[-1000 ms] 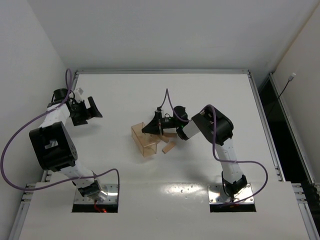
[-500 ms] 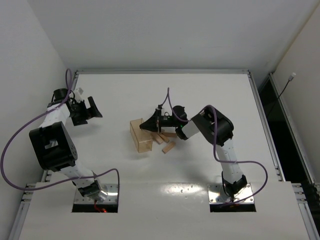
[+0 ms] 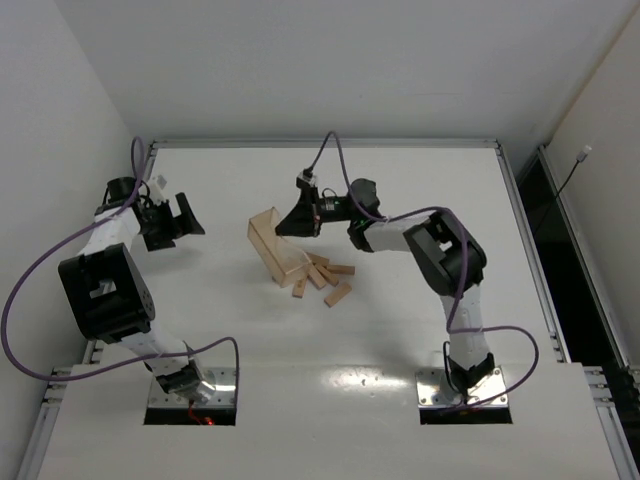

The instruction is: Build the wood block tower

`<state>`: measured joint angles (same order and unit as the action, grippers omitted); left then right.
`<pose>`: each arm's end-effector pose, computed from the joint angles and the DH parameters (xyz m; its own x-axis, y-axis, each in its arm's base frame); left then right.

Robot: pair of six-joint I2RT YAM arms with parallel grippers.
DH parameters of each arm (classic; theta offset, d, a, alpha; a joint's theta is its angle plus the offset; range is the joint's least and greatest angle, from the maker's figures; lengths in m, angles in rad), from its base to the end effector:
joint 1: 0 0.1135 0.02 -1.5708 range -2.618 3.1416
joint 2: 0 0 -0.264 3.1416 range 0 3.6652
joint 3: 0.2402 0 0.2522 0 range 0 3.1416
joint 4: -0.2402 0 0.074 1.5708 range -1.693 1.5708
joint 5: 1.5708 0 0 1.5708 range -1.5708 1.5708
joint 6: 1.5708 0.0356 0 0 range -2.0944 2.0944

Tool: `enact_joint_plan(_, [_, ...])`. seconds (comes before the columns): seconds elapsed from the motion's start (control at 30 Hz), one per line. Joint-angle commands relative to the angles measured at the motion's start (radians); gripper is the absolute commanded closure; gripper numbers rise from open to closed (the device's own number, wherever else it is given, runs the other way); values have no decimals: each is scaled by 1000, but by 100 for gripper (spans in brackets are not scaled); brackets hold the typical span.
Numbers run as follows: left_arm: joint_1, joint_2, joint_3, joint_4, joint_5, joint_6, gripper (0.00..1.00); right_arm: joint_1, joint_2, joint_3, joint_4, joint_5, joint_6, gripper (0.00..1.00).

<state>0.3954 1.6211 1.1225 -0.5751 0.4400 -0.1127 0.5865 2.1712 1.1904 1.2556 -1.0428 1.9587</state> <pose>0.3083 0.1122 0.2194 -0.7879 -0.4391 -0.4317 -0.2512 0.8693 -0.4256 0.3526 0.2712 0.1861 -0.9846 -0.0943 0.1471 0.1582 -0.1237 0.9796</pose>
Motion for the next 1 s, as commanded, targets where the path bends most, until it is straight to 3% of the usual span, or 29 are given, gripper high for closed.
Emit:
enact_joint_plan(0.0, [13,-52,-16,41,19,1,0,-48,-181,34,8,-160,-285,100])
enact_joint_plan(0.03, [13,-52,-27,53,19,-8,0,-82,-224,43,-470,-139,-694,100])
enact_joint_plan(0.1, [13,-66,-38,72,28,-8,0,-112,-290,143,-1126,-4,-1223,100])
enact_joint_plan(0.13, [13,-75,-38,72,28,-8,0,-113,-300,313,-1608,106,-1435,100])
enact_joint_plan(0.17, [4,-75,-38,72,28,-8,0,-113,-300,363,-1707,292,-1581,100])
enact_joint_plan(0.2, [3,-75,-38,81,28,-8,0,-129,-300,385,-1751,349,-1680,100])
enact_joint_plan(0.33, [-33,-75,-47,101,28,-8,0,-178,-289,474,-1909,643,-1804,100])
enact_joint_plan(0.37, [-33,-75,-47,101,28,-18,0,-203,-271,492,-1962,791,-1814,100])
enact_joint_plan(0.53, [-44,-75,-47,136,19,-41,0,-310,-229,555,-2033,1086,-1825,100])
enact_joint_plan(0.7, [-53,-75,-47,156,19,-50,0,-457,-150,615,-2003,1248,-1870,100])
enact_joint_plan(0.97, [-98,-75,-26,166,-24,-31,0,-620,65,770,-1963,1300,-1932,100])
